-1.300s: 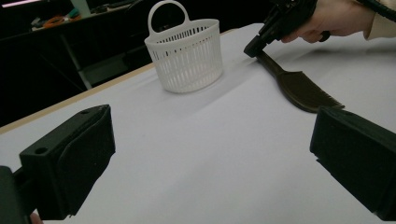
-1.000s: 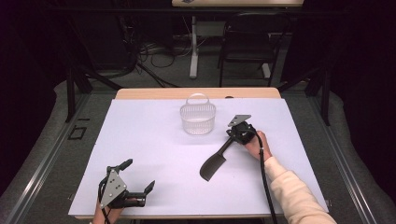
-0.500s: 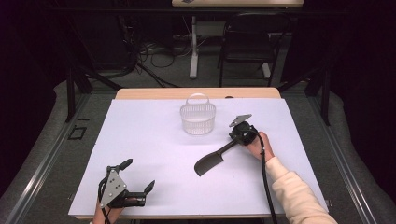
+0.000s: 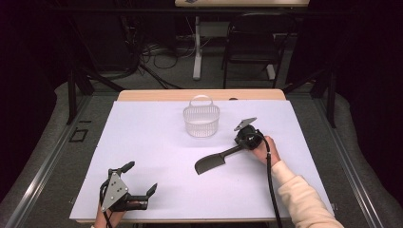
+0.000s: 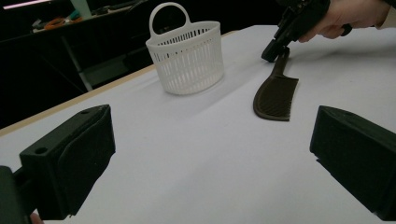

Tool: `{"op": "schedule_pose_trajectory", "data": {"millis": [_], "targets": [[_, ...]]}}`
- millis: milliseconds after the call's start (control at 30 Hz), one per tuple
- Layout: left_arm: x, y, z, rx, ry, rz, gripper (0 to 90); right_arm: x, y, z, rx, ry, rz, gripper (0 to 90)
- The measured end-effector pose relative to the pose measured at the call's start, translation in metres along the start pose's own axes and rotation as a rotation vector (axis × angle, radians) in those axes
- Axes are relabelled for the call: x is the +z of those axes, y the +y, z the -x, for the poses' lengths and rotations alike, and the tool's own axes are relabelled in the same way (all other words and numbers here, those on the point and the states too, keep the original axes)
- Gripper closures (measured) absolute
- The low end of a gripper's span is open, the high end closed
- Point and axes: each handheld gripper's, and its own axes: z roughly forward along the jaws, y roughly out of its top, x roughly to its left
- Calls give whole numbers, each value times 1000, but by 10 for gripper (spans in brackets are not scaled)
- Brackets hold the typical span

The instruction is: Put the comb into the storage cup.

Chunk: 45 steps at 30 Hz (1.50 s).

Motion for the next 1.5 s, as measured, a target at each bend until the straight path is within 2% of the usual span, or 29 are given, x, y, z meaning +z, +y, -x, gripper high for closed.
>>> {"op": "schedule_pose_trajectory", "data": {"millis": [67,100,167,367,600,633,767,900,1500], "targets": [[0,0,0,4,1,1,1,-1,-1,0,-21,3,-2,900],[0,0,0,5,2,3,0,-2,-2,-2,-6,-1,-2,900],[0,0,0,2,3,3,1,-4,-4,-2,-22,1,0,900],[0,0,0,5,3,-1,0,-9,-10,-6,-28,-3,-8,900],[0,0,-1,3,3,1,1,-11,-10,-8,-37,0,-16,900],[0,0,0,4,4,1,1,-11,-10,-10,-22,1,-22,900],[0,0,-1,6,5,1,1,-12,-10,-11,-42,7,-29,900],[0,1,0,8,6,2,1,-14,-10,-14,-32,6,-36,900],[0,1,0,11,14,0,1,-23,-13,-24,-82,26,-70,900]]}}
